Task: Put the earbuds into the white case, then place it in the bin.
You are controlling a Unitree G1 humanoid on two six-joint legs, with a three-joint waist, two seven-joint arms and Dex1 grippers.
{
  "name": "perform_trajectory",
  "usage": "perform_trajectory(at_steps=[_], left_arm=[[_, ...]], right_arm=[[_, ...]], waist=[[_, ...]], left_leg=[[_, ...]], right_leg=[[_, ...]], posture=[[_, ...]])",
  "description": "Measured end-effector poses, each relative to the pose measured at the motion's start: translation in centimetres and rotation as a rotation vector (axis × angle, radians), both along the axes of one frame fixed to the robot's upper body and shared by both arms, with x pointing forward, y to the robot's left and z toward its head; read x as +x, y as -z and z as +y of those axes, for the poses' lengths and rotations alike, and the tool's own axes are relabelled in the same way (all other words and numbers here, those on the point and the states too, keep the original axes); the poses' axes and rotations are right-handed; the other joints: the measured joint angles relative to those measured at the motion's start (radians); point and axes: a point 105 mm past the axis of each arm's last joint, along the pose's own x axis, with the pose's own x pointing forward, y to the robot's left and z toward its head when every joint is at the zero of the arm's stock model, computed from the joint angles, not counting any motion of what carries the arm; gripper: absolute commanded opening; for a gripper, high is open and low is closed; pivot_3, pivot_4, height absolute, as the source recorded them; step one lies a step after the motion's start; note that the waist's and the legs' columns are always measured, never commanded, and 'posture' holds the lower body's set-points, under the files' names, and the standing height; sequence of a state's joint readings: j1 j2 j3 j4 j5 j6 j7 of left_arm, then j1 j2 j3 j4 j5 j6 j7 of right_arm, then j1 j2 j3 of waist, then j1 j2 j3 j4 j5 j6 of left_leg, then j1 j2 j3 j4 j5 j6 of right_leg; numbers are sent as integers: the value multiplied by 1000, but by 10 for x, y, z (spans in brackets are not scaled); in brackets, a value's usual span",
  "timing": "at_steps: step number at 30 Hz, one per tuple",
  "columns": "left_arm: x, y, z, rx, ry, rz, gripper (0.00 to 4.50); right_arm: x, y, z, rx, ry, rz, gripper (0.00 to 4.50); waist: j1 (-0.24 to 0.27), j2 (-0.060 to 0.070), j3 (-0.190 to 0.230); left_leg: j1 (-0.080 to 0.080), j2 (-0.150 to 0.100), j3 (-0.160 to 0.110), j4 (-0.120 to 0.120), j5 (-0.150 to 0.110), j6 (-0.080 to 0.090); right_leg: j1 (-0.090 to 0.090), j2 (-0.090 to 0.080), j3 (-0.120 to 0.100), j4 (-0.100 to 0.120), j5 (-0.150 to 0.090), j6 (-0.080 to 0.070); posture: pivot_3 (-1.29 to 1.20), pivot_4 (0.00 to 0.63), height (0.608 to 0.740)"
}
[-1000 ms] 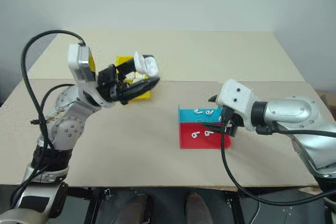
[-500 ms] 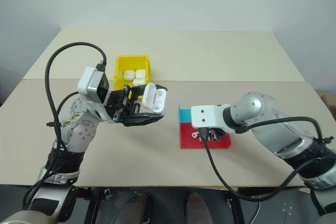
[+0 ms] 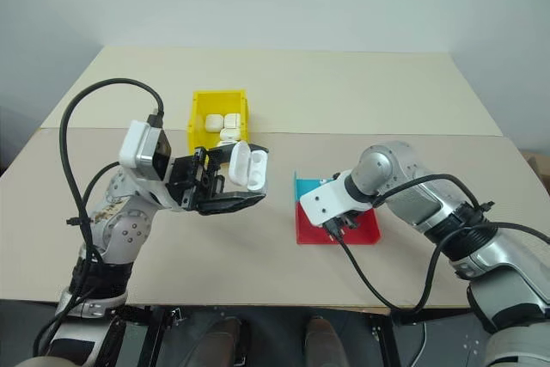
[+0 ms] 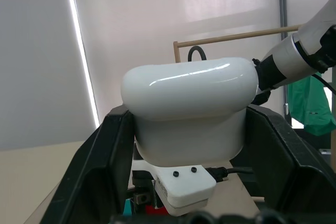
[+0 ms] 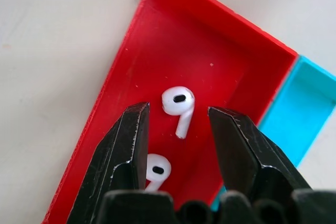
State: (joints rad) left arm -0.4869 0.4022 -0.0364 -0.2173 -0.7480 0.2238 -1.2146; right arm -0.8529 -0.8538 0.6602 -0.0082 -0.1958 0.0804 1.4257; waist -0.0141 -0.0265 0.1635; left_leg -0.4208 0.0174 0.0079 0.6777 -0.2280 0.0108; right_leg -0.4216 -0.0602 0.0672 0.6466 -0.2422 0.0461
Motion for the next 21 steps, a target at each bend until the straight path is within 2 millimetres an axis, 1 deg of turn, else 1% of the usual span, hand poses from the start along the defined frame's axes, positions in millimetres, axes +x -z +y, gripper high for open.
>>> perform_trajectory(at_steps=[4,13,16,19,20,21], left_arm=[[-3,-1,0,-5,-15,-5,2822],[-5,-2,1,-3,-33,-4,2822],[-8,-3,0,-3,-32,-10,2822],[-7,-4,1,-4,-38,-9,2822],[-7,-4,1,-3,-39,-8,2822],[-7,-4,1,-2,-39,-7,2822]], right_arm=[[2,5,6,-8,-32,0,2184],[6,7,6,-36,-70,-19,2184],[7,8,6,-42,-80,-16,1642],[7,8,7,-42,-86,-19,722],[7,8,7,-44,-85,-21,611],[8,8,7,-44,-84,-22,612]], waist=[[0,0,0],[-1,0,0],[0,0,0],[-1,0,0],[-1,0,0],[-1,0,0]], left_leg=[[0,0,0,0,0,0],[1,0,-1,0,0,0],[2,0,-1,0,0,0],[2,0,-1,0,0,0],[2,0,-1,0,0,0],[2,0,-1,0,0,0]], right_leg=[[0,0,0,0,0,0],[1,0,0,0,0,0],[1,0,0,0,0,0],[2,0,0,0,0,0],[2,0,0,1,0,0],[2,0,0,1,0,0]], posture=[[0,150,740],[0,150,740],[0,150,740],[0,150,740],[0,150,740],[0,150,740]])
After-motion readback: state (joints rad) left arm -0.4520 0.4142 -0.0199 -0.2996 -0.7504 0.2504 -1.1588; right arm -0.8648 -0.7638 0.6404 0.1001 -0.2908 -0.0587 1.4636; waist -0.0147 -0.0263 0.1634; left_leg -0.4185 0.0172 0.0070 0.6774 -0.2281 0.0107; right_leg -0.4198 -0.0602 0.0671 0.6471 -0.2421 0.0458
